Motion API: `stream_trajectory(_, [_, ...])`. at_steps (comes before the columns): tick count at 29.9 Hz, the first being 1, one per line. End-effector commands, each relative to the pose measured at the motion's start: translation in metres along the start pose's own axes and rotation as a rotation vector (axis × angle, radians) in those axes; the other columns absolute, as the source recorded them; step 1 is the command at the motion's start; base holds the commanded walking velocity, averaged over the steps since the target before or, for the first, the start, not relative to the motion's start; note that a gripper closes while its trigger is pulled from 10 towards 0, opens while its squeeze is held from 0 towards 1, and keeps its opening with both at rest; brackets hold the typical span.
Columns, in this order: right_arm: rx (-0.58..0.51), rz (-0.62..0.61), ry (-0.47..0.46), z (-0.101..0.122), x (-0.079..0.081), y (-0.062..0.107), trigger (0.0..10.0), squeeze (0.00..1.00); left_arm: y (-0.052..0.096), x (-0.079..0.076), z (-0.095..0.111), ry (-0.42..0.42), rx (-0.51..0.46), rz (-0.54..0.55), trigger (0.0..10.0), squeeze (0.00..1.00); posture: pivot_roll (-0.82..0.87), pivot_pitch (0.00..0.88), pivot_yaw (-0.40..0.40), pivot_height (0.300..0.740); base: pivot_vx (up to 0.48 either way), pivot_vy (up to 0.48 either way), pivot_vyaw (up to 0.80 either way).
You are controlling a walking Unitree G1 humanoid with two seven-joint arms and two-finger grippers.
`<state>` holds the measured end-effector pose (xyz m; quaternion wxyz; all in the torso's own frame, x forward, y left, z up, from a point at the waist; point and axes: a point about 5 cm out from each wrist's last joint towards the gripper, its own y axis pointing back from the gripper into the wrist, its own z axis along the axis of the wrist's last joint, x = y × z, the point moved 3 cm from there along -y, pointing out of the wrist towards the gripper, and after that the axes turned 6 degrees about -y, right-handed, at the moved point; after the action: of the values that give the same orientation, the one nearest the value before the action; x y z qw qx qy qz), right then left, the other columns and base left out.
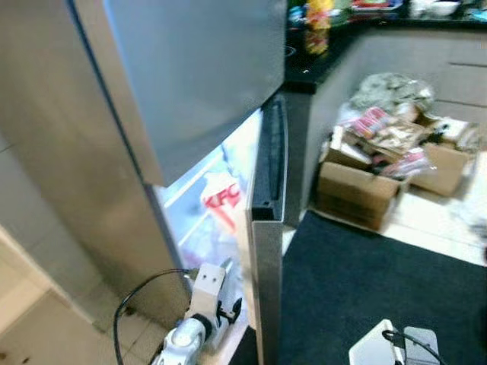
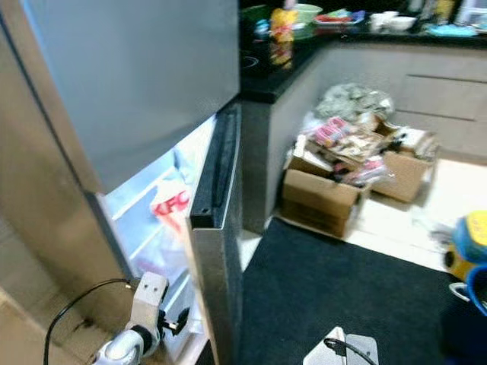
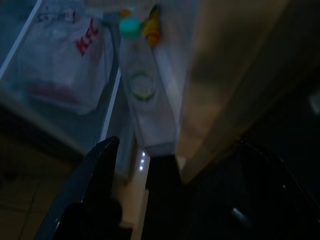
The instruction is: Restocking fridge
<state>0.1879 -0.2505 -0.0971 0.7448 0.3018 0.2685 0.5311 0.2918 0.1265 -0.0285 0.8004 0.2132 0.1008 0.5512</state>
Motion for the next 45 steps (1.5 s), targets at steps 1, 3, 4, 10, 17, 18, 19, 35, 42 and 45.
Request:
stream_trajectory(1, [-0.022, 0.013, -0.027, 0.004, 0.006, -0.001, 10.0, 0.00, 0.004, 0.007, -0.008, -0.007, 0.024, 0.023, 10.0, 0.00, -0.10, 0.031, 0.091, 0.740, 0.000, 0.000, -0.78])
stream_trajectory(3, [-0.022, 0.013, -0.029, 0.004, 0.006, -0.001, 10.0, 0.00, 0.004, 0.008, -0.008, -0.008, 0.024, 0.027, 10.0, 0.00, -0.10, 0.034, 0.090, 0.740, 0.000, 0.000, -0.78])
stream_trajectory(4, [-0.022, 0.013, -0.029, 0.004, 0.006, -0.001, 10.0, 0.00, 0.004, 0.008, -0.008, -0.008, 0.024, 0.027, 10.0, 0.00, -0.10, 0.034, 0.090, 0.740, 0.000, 0.000, -0.78])
stream_trajectory(10, [-0.034, 0.025, -0.021, 0.008, 0.005, -0.001, 10.0, 0.00, 0.002, 0.018, 0.001, 0.001, -0.021, 0.082, 10.0, 0.00, -0.10, 0.043, 0.080, 0.740, 0.000, 0.000, -0.49])
stream_trajectory(17, [-0.035, 0.035, -0.025, 0.007, 0.006, -0.001, 10.0, 0.00, 0.001, 0.018, 0.007, 0.024, -0.055, 0.102, 10.0, 0.00, -0.09, 0.049, 0.072, 0.740, 0.000, 0.000, 0.00])
stream_trajectory(18, [-0.035, 0.035, -0.025, 0.007, 0.006, -0.001, 10.0, 0.00, 0.001, 0.018, 0.007, 0.024, -0.055, 0.102, 10.0, 0.00, -0.09, 0.049, 0.072, 0.740, 0.000, 0.000, 0.00])
stream_trajectory(19, [-0.036, 0.038, -0.025, 0.007, 0.006, -0.001, 10.0, 0.00, 0.001, 0.019, 0.009, 0.034, -0.068, 0.106, 10.0, 0.00, -0.09, 0.049, 0.072, 0.740, 0.000, 0.000, 0.00])
stream_trajectory(35, [0.044, 0.092, 0.053, -0.009, 0.010, 0.002, 10.0, 0.00, -0.019, -0.018, 0.030, -0.043, -0.061, -0.096, 10.0, 0.00, -0.06, 0.074, 0.018, 0.740, 0.000, 0.000, 0.00])
stream_trajectory(42, [0.085, 0.058, 0.020, -0.033, -0.003, 0.010, 10.0, 0.00, -0.036, -0.099, 0.084, -0.172, -0.136, -0.456, 10.0, 0.00, -0.10, 0.077, 0.068, 0.740, 0.000, 0.000, 0.00])
stream_trajectory(45, [0.089, 0.052, 0.011, -0.036, -0.005, 0.012, 10.0, 0.00, -0.029, -0.133, 0.096, -0.170, -0.177, -0.652, 10.0, 0.00, -0.11, 0.077, 0.080, 0.740, 0.000, 0.000, 0.00])
